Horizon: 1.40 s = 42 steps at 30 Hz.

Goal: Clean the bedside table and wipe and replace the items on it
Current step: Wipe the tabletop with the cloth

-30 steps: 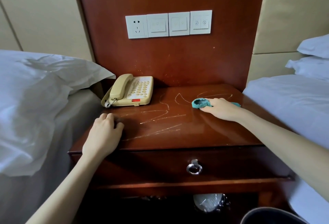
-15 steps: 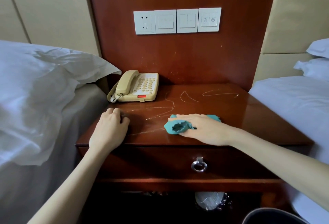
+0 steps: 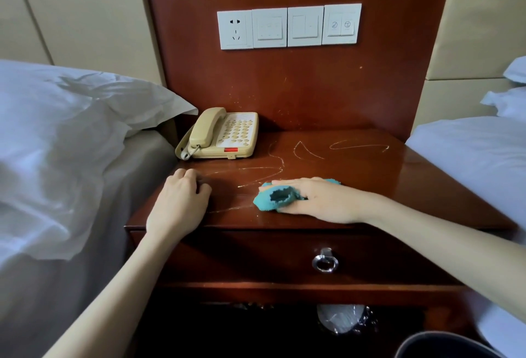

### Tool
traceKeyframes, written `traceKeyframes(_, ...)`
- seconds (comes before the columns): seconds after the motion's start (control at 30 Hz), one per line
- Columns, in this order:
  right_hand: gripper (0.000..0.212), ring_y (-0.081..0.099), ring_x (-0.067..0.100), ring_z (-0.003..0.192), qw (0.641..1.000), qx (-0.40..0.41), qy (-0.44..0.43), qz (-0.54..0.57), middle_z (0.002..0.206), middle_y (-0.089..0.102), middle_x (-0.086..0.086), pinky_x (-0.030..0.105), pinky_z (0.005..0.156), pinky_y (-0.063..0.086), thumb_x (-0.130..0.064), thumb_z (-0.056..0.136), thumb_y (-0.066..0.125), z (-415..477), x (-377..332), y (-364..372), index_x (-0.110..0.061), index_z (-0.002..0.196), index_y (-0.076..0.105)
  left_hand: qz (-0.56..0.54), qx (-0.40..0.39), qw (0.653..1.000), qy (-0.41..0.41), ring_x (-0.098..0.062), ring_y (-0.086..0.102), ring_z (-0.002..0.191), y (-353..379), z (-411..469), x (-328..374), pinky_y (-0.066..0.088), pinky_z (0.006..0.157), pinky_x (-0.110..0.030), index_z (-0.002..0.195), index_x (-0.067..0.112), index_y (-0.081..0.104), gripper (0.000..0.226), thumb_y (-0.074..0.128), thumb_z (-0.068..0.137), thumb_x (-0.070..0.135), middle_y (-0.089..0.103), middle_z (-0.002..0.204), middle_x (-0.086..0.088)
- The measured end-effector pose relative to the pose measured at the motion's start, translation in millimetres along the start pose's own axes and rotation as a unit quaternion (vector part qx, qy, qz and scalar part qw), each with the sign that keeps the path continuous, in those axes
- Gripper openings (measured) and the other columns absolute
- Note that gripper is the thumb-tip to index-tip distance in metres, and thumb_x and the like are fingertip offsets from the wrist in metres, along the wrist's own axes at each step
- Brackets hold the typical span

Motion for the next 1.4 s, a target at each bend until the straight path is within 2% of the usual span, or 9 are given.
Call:
traceKeyframes(0.07, 0.048, 0.037, -0.027, 0.109, 1.0, 0.009, 0.018, 0.0, 0.136, 0.043, -0.032, -0.005, 0.086, 0.023, -0.045, 0.095, 0.051, 7.6, 8.7, -4.8, -0.038, 0.141, 0.042, -0.002, 0.0, 1.0, 0.001, -0.029, 0.047, 0.108, -0.2, -0.5, 0.3, 0.037, 0.088, -0.035, 0.104, 0.011, 0.059, 0.023, 0.047, 0.09, 0.024, 0.054, 0.109, -0.01)
traceKeyframes(0.17, 0.044, 0.048, -0.029, 0.084, 0.999, 0.022, 0.042, -0.004, 0.11, 0.055, -0.041, 0.003, 0.081, 0.034, -0.044, 0.095, 0.05, 18.9, 18.2, -13.2, -0.037, 0.138, 0.045, -0.003, 0.0, 1.0, -0.001, -0.029, 0.047, 0.109, -0.5, -0.7, -0.4, 0.037, 0.089, -0.036, 0.105, 0.012, 0.059, 0.023, 0.047, 0.09, 0.024, 0.054, 0.11, -0.01)
traceKeyframes(0.33, 0.045, 0.053, 0.023, 0.123, 0.993, 0.021, 0.108, -0.042, 0.132, 0.059, 0.004, 0.034, 0.101, 0.039, -0.044, 0.097, 0.045, 36.1, 38.5, -19.3, -0.02, 0.134, 0.051, -0.004, 0.002, 1.0, -0.002, -0.029, 0.048, 0.109, -0.8, -0.9, -1.2, 0.038, 0.089, -0.038, 0.104, 0.011, 0.059, 0.023, 0.045, 0.091, 0.024, 0.054, 0.11, -0.01)
traceKeyframes(0.7, 0.043, 0.046, 0.031, 0.128, 0.99, 0.037, 0.128, -0.04, 0.139, 0.05, 0.015, 0.037, 0.105, 0.034, -0.032, 0.1, 0.042, 49.7, 39.8, -25.0, -0.01, 0.137, 0.046, -0.004, 0.004, 1.0, -0.006, -0.028, 0.047, 0.107, -1.8, -1.1, -1.9, 0.036, 0.081, -0.035, 0.101, 0.012, 0.057, 0.021, 0.043, 0.092, 0.024, 0.053, 0.107, -0.009)
traceKeyframes(0.9, 0.044, 0.05, 0.024, 0.125, 0.995, 0.017, 0.088, -0.033, 0.136, 0.055, 0.008, 0.033, 0.102, 0.038, -0.037, 0.099, 0.044, 38.0, 24.0, -10.1, -0.017, 0.137, 0.048, -0.004, 0.001, 1.0, -0.009, -0.028, 0.047, 0.106, -2.4, -1.9, -1.6, 0.037, 0.081, -0.036, 0.098, 0.011, 0.055, 0.019, 0.043, 0.092, 0.024, 0.052, 0.104, -0.008)
traceKeyframes(1.07, 0.048, 0.02, -0.014, 0.128, 0.999, 0.006, 0.003, -0.041, 0.15, 0.031, -0.02, 0.005, 0.101, 0.008, -0.042, 0.097, 0.046, 13.0, -2.6, 4.5, -0.039, 0.144, 0.036, -0.003, -0.004, 1.0, -0.005, -0.031, 0.047, 0.106, -2.7, -2.8, 0.7, 0.037, 0.084, -0.037, 0.1, 0.008, 0.056, 0.02, 0.04, 0.093, 0.019, 0.052, 0.106, -0.012)
traceKeyframes(1.17, 0.047, 0.009, -0.04, 0.11, 0.999, -0.025, -0.04, -0.028, 0.138, 0.023, -0.039, -0.013, 0.086, -0.001, -0.039, 0.098, 0.045, 0.7, -22.5, 16.5, -0.039, 0.144, 0.034, -0.003, -0.009, 1.0, -0.003, -0.031, 0.047, 0.108, -2.7, -3.5, 1.5, 0.038, 0.086, -0.039, 0.104, 0.007, 0.057, 0.024, 0.038, 0.093, 0.017, 0.053, 0.109, -0.013)
traceKeyframes(1.3, 0.05, 0.01, -0.025, 0.128, 0.997, -0.047, -0.053, -0.028, 0.147, 0.025, -0.03, -0.006, 0.095, -0.003, -0.039, 0.099, 0.045, -6.7, -35.6, 28.7, -0.038, 0.146, 0.031, -0.008, -0.015, 1.0, 0.004, -0.031, 0.048, 0.108, -2.1, -3.0, 2.0, 0.036, 0.085, -0.035, 0.106, 0.007, 0.057, 0.023, 0.039, 0.093, 0.016, 0.053, 0.109, -0.013)
traceKeyframes(1.4, 0.051, 0.008, -0.034, 0.119, 0.996, -0.054, -0.071, -0.024, 0.144, 0.026, -0.03, -0.007, 0.093, -0.003, -0.038, 0.098, 0.047, -4.3, -44.3, 34.7, -0.039, 0.146, 0.03, -0.012, -0.015, 1.0, 0.014, -0.031, 0.048, 0.108, -1.5, -2.1, 3.2, 0.036, 0.086, -0.034, 0.105, 0.007, 0.057, 0.022, 0.04, 0.093, 0.014, 0.054, 0.11, -0.014)
Point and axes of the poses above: each hand's wrist, its own z-axis towards the middle knuckle, its own y-axis out of the palm, x = y × z, the point moved 10 cm from there along z, towards the middle knuckle
